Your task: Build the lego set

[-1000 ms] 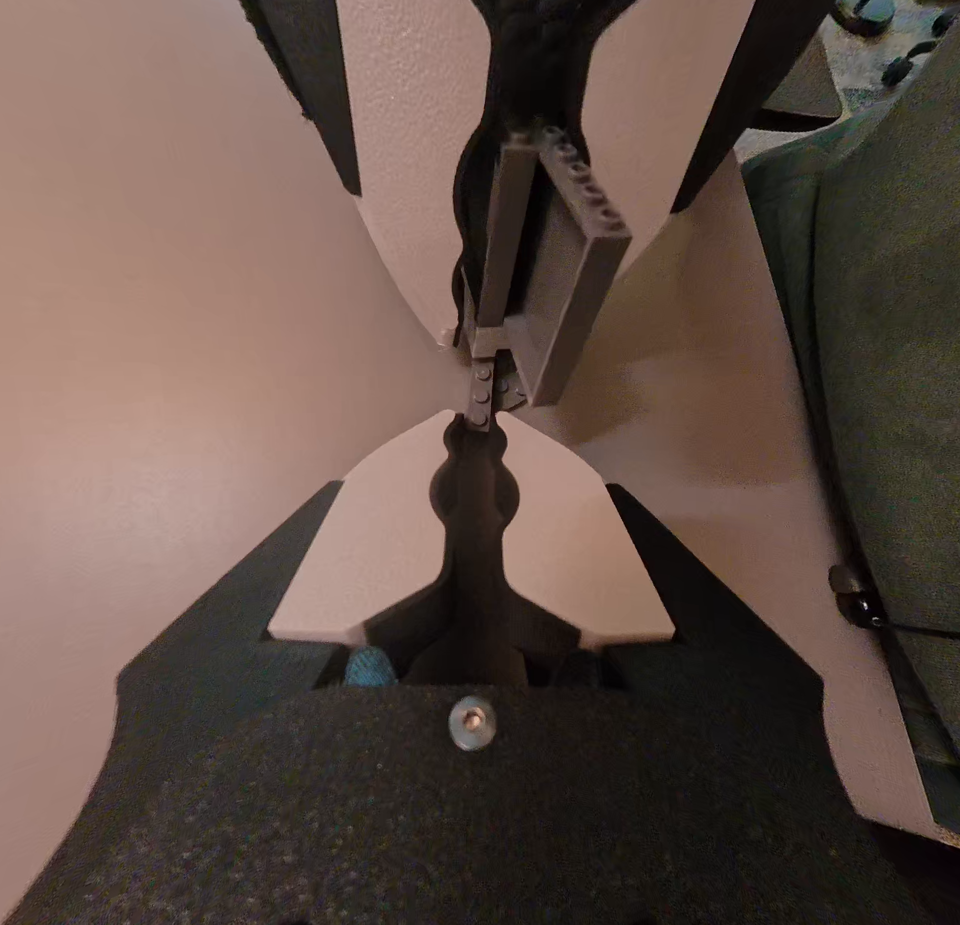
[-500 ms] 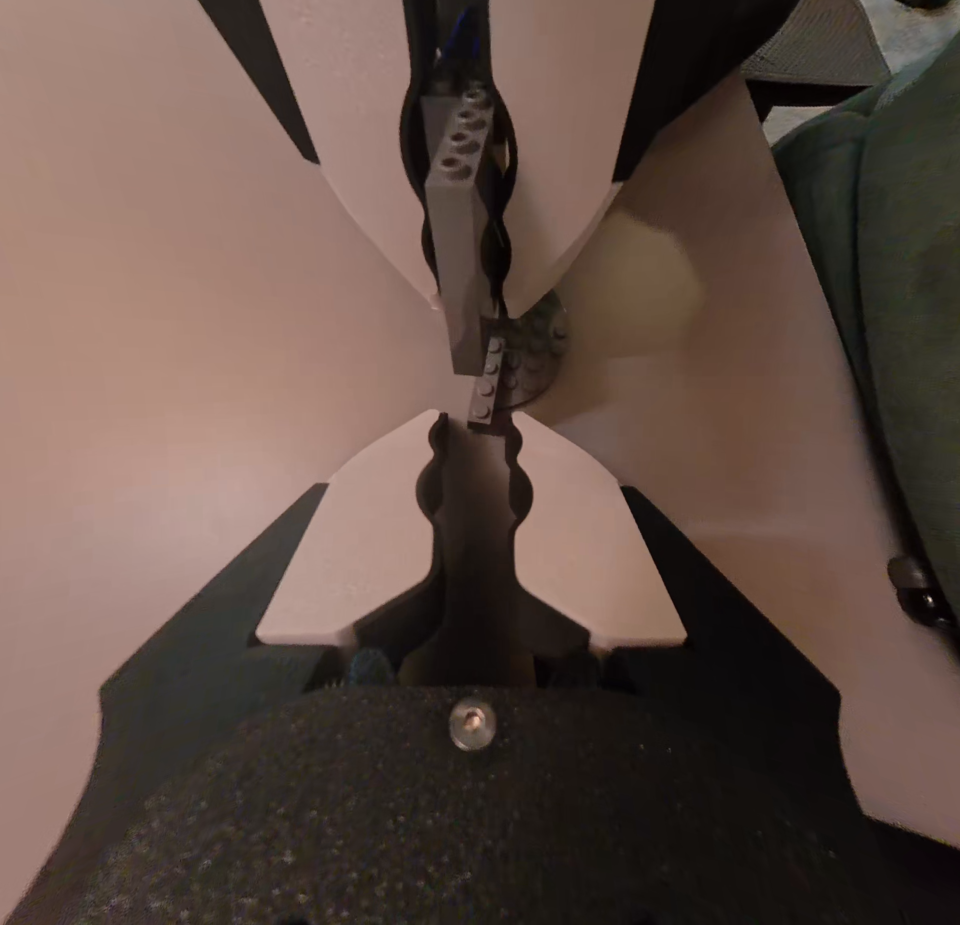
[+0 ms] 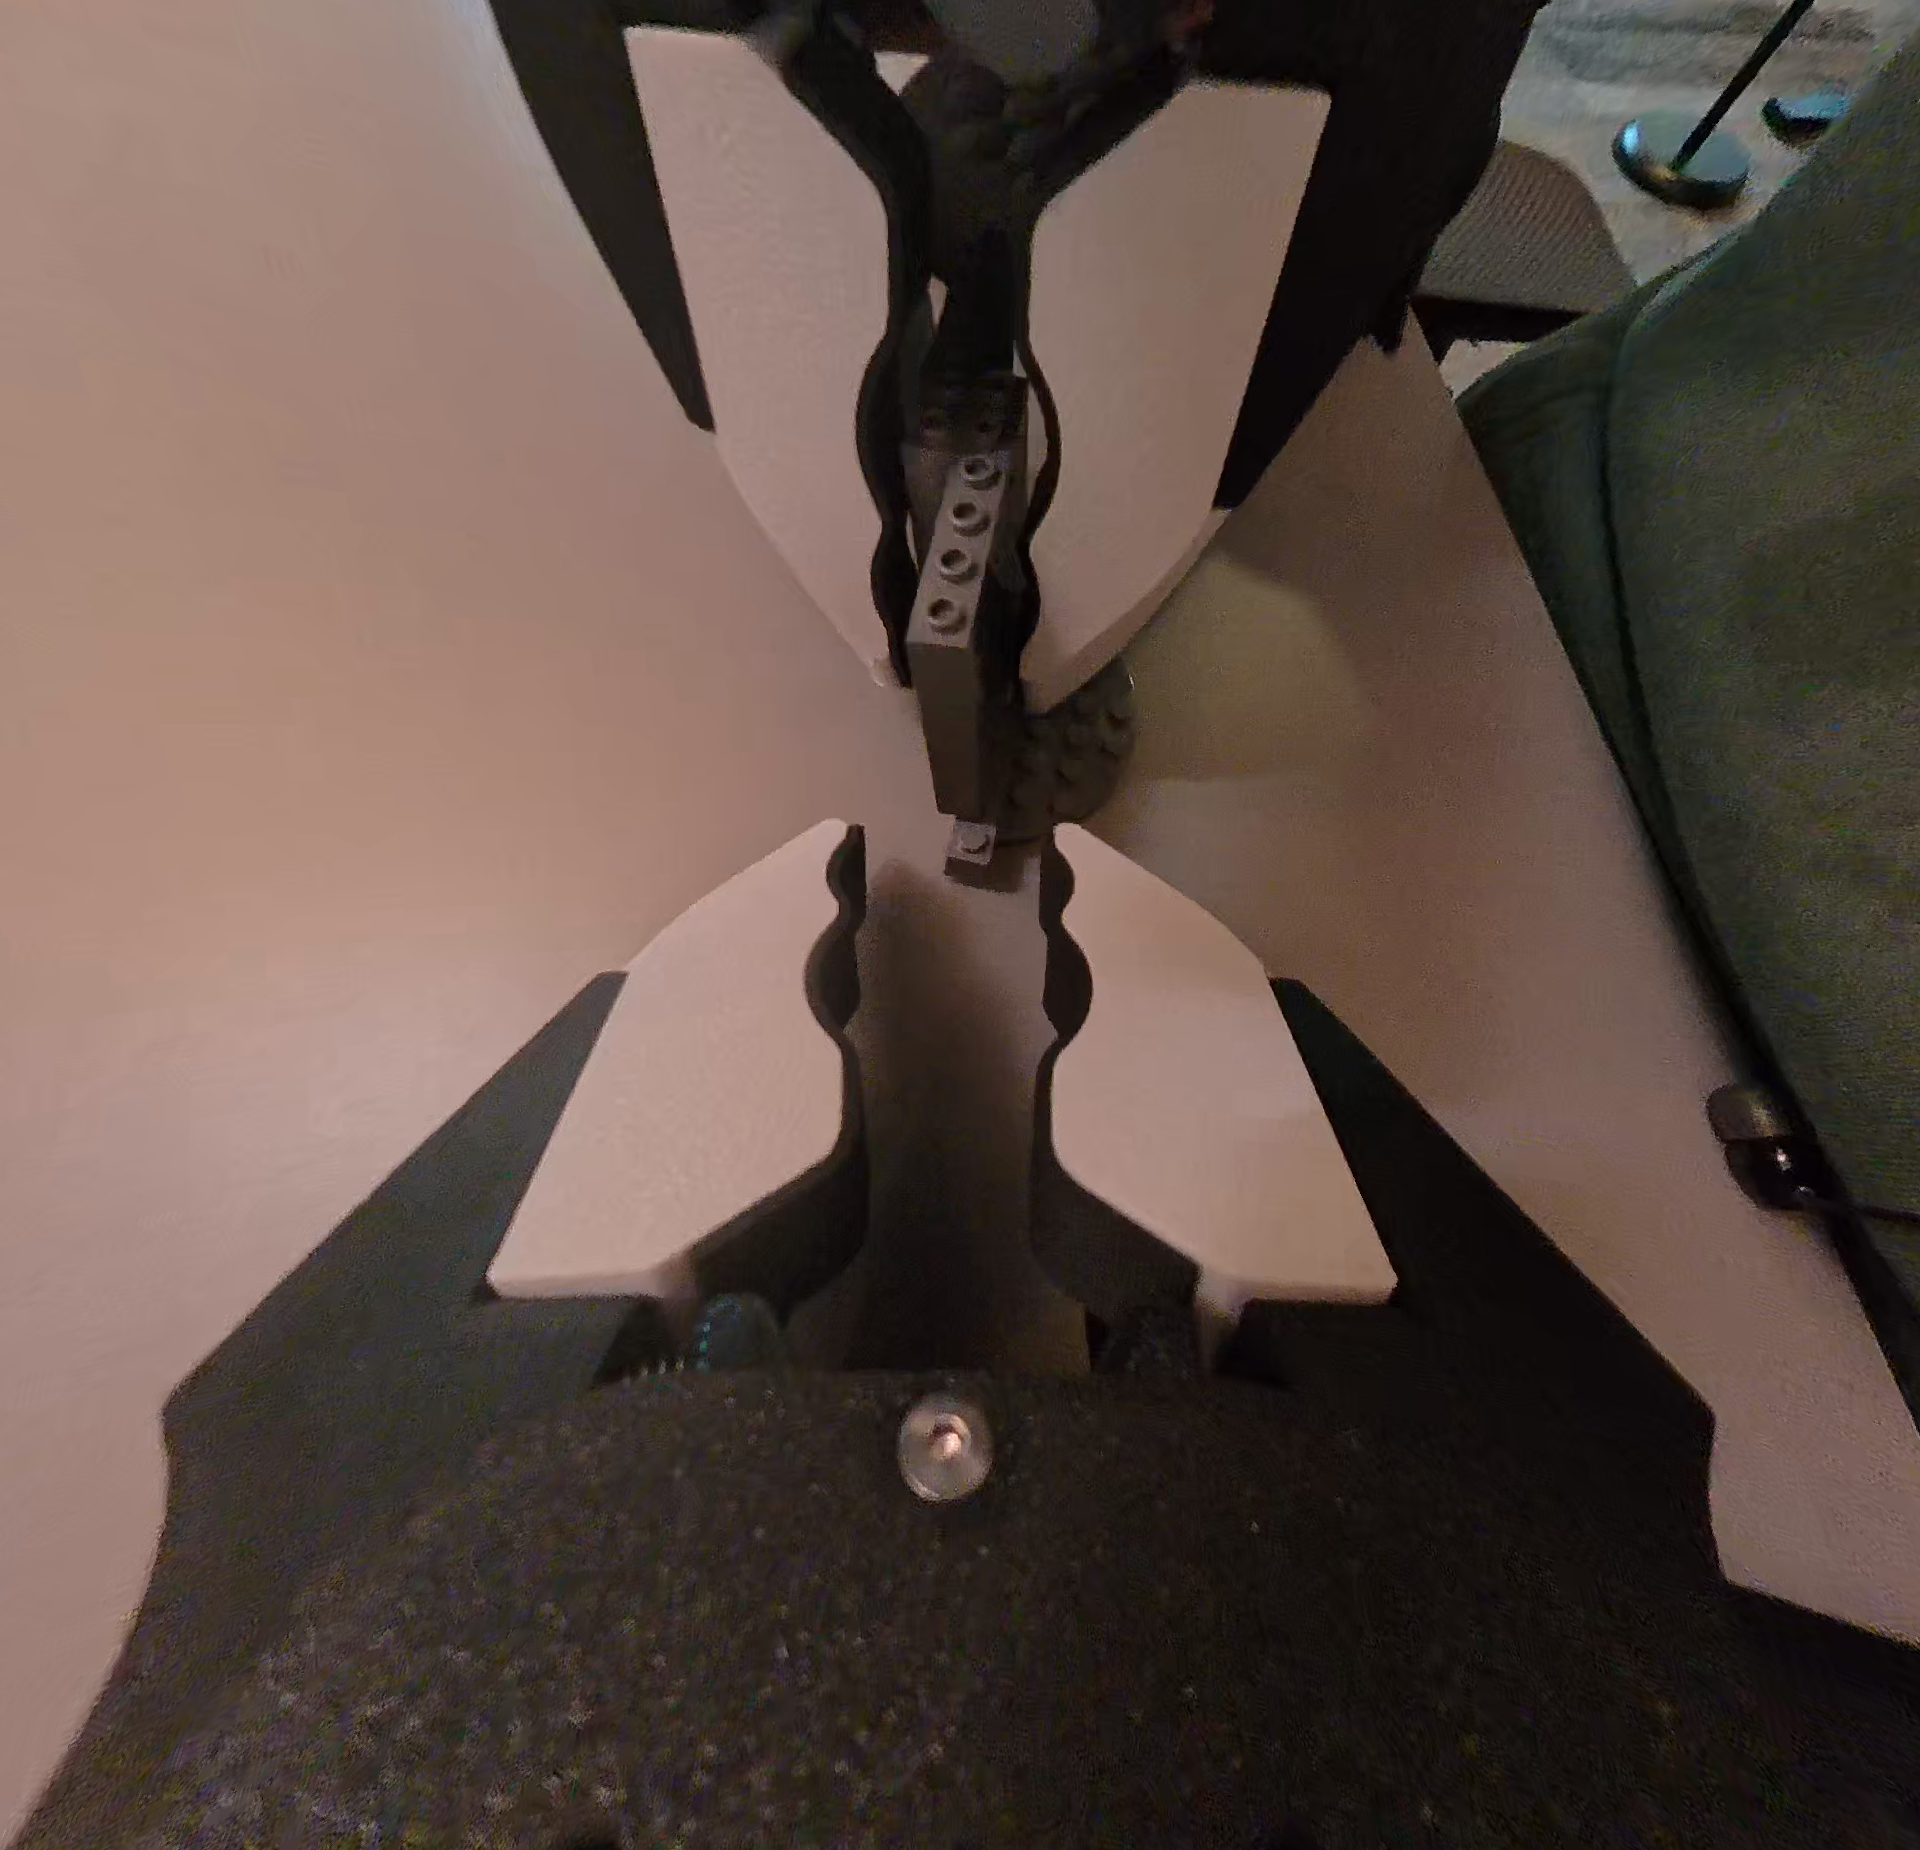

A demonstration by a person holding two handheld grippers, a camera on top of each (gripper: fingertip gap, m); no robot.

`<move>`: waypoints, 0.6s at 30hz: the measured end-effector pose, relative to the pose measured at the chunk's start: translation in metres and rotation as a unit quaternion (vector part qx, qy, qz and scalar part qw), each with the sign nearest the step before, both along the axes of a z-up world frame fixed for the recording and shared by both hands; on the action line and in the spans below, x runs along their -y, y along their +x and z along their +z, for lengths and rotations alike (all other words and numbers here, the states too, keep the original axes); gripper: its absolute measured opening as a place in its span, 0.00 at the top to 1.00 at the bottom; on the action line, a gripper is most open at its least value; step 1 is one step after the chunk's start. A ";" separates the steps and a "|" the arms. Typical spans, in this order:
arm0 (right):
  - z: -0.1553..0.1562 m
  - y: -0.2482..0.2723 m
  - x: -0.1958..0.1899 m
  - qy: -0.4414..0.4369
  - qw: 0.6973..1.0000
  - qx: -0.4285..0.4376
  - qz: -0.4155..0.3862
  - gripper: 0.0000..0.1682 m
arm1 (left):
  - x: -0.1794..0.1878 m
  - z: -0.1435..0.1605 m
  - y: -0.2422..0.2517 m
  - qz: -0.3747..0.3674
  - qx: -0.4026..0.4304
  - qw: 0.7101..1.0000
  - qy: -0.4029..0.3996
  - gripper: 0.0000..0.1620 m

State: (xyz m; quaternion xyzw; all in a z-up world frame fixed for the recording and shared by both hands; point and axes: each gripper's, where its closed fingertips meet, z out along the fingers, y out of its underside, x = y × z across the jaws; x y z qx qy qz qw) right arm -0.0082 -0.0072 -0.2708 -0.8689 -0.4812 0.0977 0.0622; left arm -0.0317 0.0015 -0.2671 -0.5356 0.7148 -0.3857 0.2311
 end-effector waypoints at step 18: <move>0.009 0.020 0.012 0.024 0.999 -0.009 0.020 0.90 | 0.002 -0.011 0.002 -0.005 -0.023 0.999 0.046 0.89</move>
